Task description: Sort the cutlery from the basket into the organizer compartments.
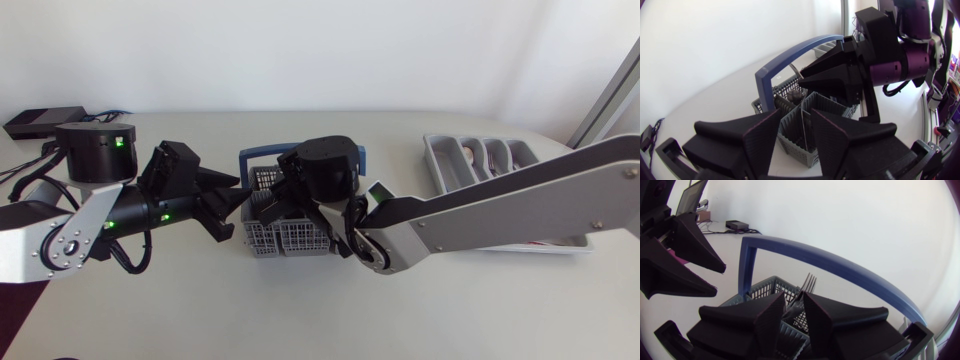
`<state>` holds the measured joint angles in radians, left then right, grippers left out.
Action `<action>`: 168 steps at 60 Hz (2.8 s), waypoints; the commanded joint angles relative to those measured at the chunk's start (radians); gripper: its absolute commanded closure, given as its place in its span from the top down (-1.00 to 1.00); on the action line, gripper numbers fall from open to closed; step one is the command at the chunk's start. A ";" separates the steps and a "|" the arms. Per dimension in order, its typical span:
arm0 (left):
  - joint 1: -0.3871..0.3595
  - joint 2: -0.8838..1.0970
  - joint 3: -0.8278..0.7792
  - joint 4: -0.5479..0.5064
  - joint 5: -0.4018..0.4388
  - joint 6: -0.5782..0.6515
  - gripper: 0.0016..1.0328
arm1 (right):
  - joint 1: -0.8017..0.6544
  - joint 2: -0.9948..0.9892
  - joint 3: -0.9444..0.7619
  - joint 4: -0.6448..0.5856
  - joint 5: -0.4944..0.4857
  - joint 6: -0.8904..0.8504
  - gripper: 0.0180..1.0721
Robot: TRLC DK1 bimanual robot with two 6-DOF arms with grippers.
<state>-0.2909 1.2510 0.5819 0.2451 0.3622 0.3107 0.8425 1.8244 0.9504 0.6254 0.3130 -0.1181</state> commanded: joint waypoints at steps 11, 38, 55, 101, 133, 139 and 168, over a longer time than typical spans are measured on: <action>-0.002 0.007 -0.036 0.014 0.011 0.004 -0.18 | -0.002 0.018 0.011 0.013 0.044 0.035 -0.82; 0.001 -0.009 -0.047 0.013 0.011 0.005 -0.18 | 0.000 -0.048 -0.064 0.016 0.041 0.032 -0.89; 0.012 -0.019 -0.050 0.016 0.011 0.011 -0.18 | 0.053 -0.111 -0.162 0.042 0.034 -0.017 -0.89; -0.010 -0.036 -0.034 0.011 0.009 -0.004 -0.18 | 0.130 -0.057 -0.239 0.191 0.069 -0.163 -0.89; -0.011 -0.028 -0.016 0.014 0.007 -0.004 -0.18 | 0.214 -0.037 -0.239 0.191 0.181 -0.359 -0.89; -0.011 -0.030 -0.016 0.011 0.006 -0.004 -0.18 | 0.214 -0.062 -0.242 0.188 0.182 -0.371 -0.62; -0.042 -0.013 -0.016 -0.001 -0.006 -0.004 -0.18 | 0.188 -0.338 -0.364 0.079 0.092 -0.322 -0.03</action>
<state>-0.3153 1.2228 0.5598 0.2447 0.3538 0.3103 1.0420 1.5387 0.6151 0.7330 0.4137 -0.4671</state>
